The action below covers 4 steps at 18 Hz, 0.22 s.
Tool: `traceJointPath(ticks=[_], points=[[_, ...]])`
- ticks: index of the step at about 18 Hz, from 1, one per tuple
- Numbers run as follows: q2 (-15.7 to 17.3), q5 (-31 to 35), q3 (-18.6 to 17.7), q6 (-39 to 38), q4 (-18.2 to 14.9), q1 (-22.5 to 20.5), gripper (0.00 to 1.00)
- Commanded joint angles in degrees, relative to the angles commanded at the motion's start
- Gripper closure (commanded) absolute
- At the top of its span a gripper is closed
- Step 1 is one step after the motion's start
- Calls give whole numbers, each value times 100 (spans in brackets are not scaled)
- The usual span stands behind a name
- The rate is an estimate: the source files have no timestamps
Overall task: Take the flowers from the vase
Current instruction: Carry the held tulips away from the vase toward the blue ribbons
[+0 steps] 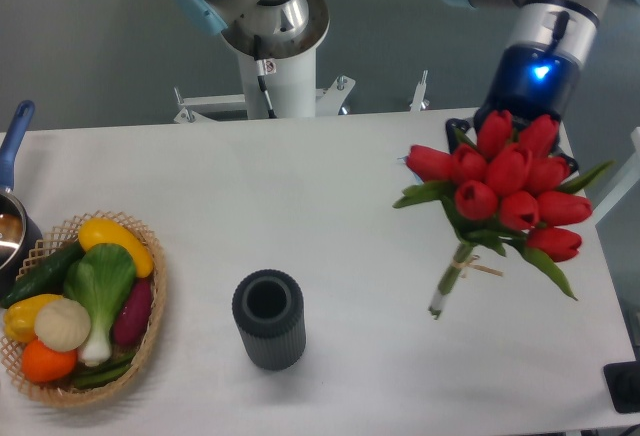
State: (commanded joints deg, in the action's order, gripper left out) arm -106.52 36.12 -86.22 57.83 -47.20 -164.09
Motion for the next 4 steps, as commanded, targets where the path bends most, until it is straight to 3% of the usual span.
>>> traceJointPath(ticks=[4], points=[[9, 18, -53, -9, 0, 44, 74]])
